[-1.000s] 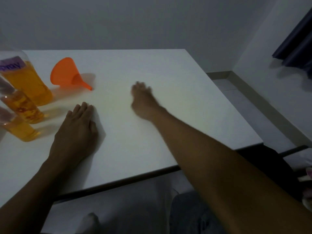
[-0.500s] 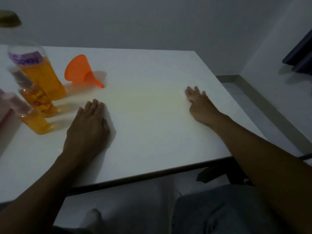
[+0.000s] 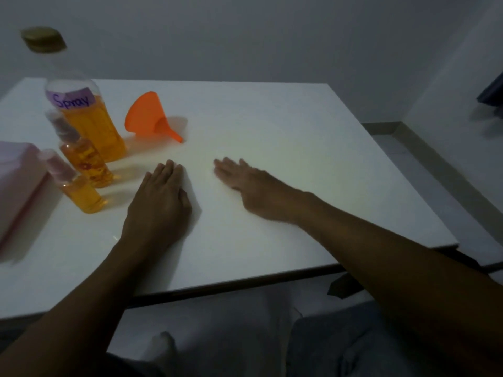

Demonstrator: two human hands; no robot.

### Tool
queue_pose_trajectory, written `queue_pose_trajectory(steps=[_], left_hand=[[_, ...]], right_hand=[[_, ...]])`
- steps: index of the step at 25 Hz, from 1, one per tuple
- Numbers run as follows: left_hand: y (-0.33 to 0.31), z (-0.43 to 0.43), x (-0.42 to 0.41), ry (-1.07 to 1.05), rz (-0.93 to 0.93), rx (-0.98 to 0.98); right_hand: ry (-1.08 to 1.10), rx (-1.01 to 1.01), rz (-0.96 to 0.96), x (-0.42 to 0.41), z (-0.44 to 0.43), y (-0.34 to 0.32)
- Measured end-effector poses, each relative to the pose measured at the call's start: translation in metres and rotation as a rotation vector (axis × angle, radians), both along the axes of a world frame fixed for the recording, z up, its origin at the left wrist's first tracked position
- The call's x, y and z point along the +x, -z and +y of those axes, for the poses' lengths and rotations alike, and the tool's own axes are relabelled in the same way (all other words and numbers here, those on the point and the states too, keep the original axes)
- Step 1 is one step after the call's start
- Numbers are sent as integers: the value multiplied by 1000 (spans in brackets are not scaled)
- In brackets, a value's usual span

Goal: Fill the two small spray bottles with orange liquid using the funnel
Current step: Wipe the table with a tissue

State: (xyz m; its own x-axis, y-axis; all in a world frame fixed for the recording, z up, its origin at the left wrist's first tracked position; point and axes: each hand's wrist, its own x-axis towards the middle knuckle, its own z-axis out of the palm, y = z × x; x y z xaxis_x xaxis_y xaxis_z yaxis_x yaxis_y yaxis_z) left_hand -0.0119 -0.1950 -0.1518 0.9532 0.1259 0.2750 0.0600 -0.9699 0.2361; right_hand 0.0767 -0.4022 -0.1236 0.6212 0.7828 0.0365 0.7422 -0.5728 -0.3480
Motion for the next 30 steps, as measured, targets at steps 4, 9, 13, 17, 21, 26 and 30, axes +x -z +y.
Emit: queue_pose_trajectory(steps=[4,9,13,17,21,26,30], left_hand=[[-1,-1,-2,-2,17,-17],[1,-3,-5,5,18,2],[0,-4,-3,9,34,4],[1,-2,-3,24,28,13],[3,0,-2,34,17,13],[3,-3,0,19,-1,9],[2,-3,0,16,-5,-2]], right_hand=[[-271,-4,-53,-52,-53,5],[177,-124,-51,10,-157,-7],[788,-99,6,38,-128,-12],[406,-95,-7,-14,-57,9],[245,-91,-76,-22,-117,9],[967,-183,17,41,-154,-8],[911,-121,-22,85,-58,-9]])
